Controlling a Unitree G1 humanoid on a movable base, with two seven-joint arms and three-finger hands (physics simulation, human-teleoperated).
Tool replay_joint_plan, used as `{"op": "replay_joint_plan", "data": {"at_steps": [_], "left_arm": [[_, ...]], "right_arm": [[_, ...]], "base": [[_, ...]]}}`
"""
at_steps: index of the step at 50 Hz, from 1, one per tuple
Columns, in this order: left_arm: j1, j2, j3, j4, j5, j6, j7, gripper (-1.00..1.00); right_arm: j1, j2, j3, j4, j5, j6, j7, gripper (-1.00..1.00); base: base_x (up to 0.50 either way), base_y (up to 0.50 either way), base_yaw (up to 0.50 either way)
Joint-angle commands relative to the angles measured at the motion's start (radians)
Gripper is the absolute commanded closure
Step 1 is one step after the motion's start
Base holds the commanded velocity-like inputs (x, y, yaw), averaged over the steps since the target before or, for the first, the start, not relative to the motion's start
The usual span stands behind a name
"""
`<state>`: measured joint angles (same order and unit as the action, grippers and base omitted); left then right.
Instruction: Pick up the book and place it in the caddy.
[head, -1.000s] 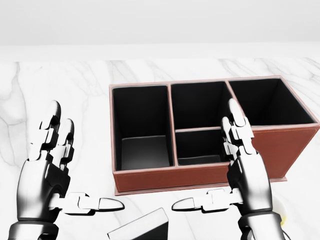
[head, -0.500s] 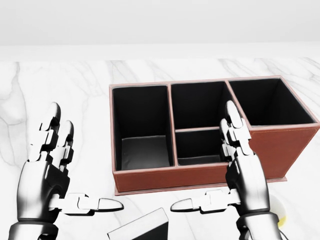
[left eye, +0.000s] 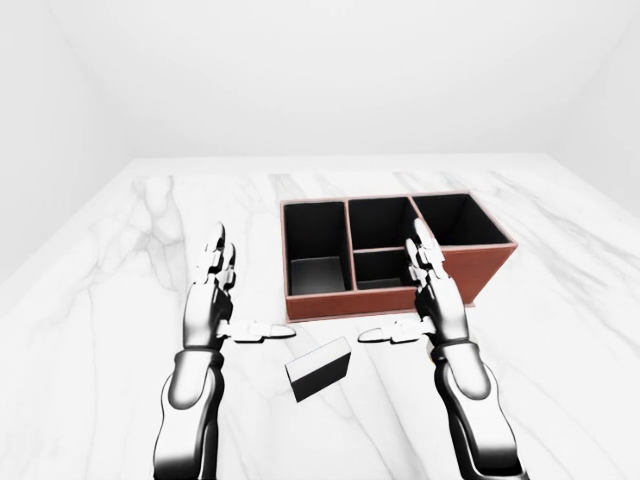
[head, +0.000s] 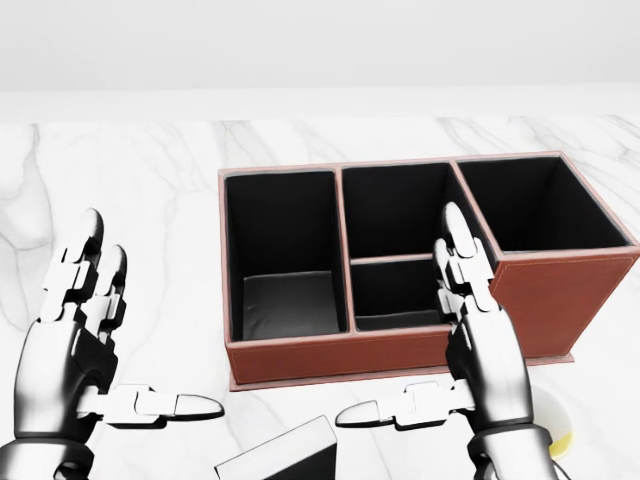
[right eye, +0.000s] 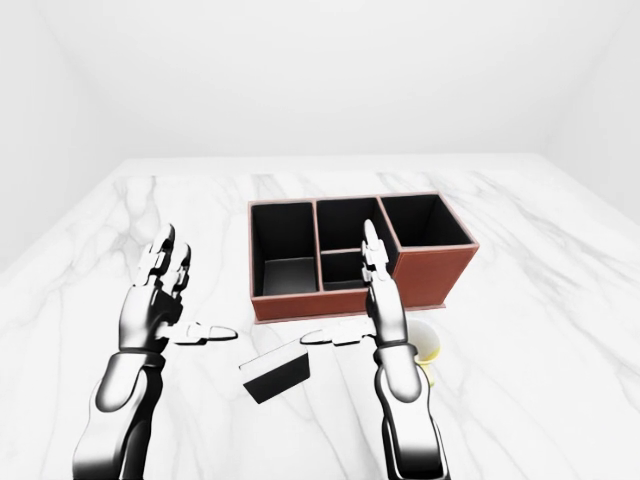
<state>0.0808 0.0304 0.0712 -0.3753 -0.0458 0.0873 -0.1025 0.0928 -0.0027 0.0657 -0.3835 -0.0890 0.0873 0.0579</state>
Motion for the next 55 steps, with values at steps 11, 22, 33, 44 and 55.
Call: {"op": "replay_joint_plan", "data": {"at_steps": [11,22,33,44,55], "left_arm": [[-0.011,0.031,0.089,0.081,0.025,0.0,-0.091,-1.0],[-0.014,0.032,0.103,0.082,0.03,0.0,-0.1,-1.0],[-0.012,0.031,0.107,0.067,0.022,0.0,-0.099,-1.0],[-0.02,0.032,0.112,0.073,0.019,0.0,-0.085,-1.0],[-0.02,0.033,0.114,0.056,0.015,0.0,-0.079,-1.0]], "right_arm": [[-0.008,-0.004,0.004,-0.016,-0.021,0.0,0.01,-1.0],[-0.049,-0.011,0.03,-0.054,-0.107,0.0,0.045,-1.0],[-0.125,-0.011,0.074,-0.1,-0.247,0.0,0.121,-1.0],[-0.163,-0.002,0.129,-0.078,-0.418,0.0,0.206,-1.0],[-0.171,0.016,0.178,-0.075,-0.622,0.0,0.316,-1.0]], "base": [[0.0,0.0,0.0],[0.0,0.0,0.0],[0.0,0.0,0.0],[0.0,0.0,0.0],[0.0,0.0,0.0]]}}
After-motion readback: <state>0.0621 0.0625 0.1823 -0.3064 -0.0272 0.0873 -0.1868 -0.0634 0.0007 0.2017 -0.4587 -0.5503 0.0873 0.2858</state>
